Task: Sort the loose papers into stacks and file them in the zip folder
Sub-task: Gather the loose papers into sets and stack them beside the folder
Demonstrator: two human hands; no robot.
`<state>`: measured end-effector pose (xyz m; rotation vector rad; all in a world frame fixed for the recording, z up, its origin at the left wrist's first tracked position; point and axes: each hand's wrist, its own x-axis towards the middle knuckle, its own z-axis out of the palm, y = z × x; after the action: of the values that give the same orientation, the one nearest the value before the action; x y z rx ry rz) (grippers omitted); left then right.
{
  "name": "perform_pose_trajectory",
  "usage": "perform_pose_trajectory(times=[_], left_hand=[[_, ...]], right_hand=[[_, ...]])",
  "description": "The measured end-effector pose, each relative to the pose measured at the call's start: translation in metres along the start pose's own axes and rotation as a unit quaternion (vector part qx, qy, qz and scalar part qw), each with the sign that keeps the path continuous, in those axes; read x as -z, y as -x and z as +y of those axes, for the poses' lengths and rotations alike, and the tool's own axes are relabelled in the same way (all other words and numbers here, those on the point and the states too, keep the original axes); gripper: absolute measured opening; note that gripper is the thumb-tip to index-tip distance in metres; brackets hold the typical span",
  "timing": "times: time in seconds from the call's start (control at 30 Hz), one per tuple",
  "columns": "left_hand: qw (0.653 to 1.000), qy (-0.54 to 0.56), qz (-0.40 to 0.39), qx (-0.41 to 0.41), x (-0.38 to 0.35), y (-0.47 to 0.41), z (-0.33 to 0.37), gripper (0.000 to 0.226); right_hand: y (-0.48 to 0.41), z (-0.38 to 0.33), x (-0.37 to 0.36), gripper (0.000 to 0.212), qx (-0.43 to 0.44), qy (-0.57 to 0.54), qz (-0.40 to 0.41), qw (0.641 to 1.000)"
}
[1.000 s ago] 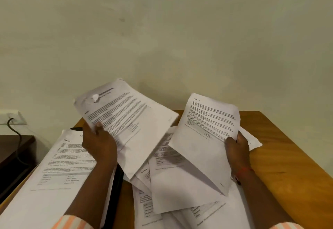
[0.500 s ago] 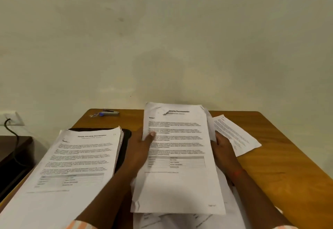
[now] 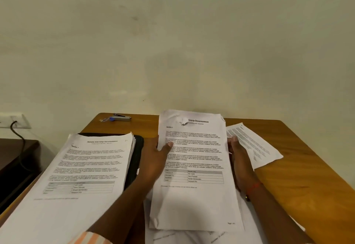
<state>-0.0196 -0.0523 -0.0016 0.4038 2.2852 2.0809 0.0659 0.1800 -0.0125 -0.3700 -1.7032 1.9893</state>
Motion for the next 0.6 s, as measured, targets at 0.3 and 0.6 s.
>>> perform_pose_trajectory(times=[0.3,0.6], left_hand=[[0.996,0.09,0.02,-0.013,0.001,0.001,0.006,0.035],[0.993,0.067,0.069,-0.062,0.003,0.001,0.011,0.051]], right_hand=[[-0.007,0.008,0.003,0.028,0.017,0.078,-0.022,0.997],[-0.015,0.013,0.01,0.035,-0.018,-0.026,-0.001,0.999]])
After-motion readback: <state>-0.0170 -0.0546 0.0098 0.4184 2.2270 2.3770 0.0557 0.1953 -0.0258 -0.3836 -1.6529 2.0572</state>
